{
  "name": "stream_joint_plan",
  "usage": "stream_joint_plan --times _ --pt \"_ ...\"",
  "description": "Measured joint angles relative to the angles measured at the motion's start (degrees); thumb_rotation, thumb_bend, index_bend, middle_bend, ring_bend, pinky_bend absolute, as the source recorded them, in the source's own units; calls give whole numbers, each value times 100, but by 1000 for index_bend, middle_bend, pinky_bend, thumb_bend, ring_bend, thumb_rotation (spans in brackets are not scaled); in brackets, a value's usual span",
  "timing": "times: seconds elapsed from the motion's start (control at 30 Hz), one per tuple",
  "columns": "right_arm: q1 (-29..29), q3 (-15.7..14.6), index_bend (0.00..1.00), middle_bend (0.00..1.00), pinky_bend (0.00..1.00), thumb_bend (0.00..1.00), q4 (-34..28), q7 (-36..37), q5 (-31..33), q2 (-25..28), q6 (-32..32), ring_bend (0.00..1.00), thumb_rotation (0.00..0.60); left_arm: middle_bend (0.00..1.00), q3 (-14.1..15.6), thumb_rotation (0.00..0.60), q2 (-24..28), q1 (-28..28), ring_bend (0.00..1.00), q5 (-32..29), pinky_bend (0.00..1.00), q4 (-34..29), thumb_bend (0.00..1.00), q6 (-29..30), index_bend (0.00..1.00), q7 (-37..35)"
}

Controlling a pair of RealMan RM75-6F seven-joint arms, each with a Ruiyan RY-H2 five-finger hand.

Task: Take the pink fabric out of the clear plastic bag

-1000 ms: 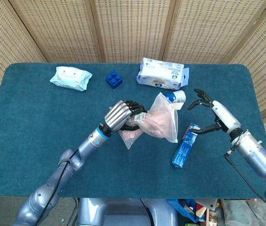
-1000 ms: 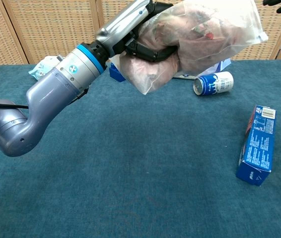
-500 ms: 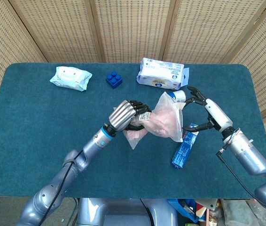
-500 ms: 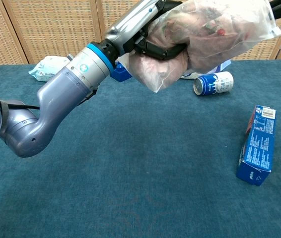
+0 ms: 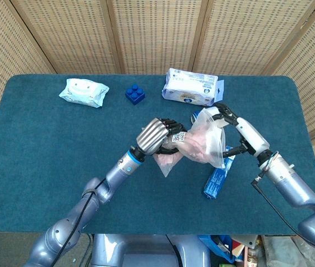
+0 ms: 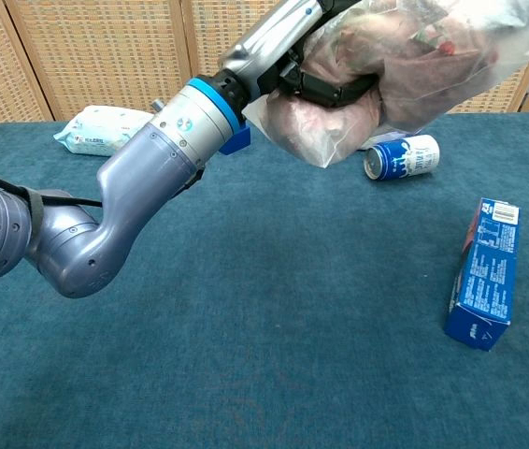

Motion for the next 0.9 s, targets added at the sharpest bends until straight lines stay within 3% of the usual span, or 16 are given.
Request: stream_joint_plan --times 0.13,0.37,0.67,0.77,0.9 --pt "19 -25 149 0 0 0 -51 -8 -97 74 -56 0 600 570 -17 600 -11 -21 565 -33 641 22 590 -21 616 -4" --pt "58 -74 138 0 0 0 -136 47 -362 241 -75 0 600 570 -65 600 -12 -72 565 -114 641 36 590 -92 616 -34" --pt "187 -96 146 0 0 0 -86 -119 -245 20 -104 0 600 570 -145 600 -58 -174 565 -208 641 -9 590 -136 616 -40" --pt "199 -80 229 0 0 0 -78 -157 -177 -21 -71 0 600 569 -154 600 -70 -195 565 -222 641 -16 590 -148 616 -29" --pt "198 -55 450 0 0 0 -72 -209 -88 -88 18 0 600 569 -158 600 -82 -205 565 -238 641 -18 590 -166 616 -11"
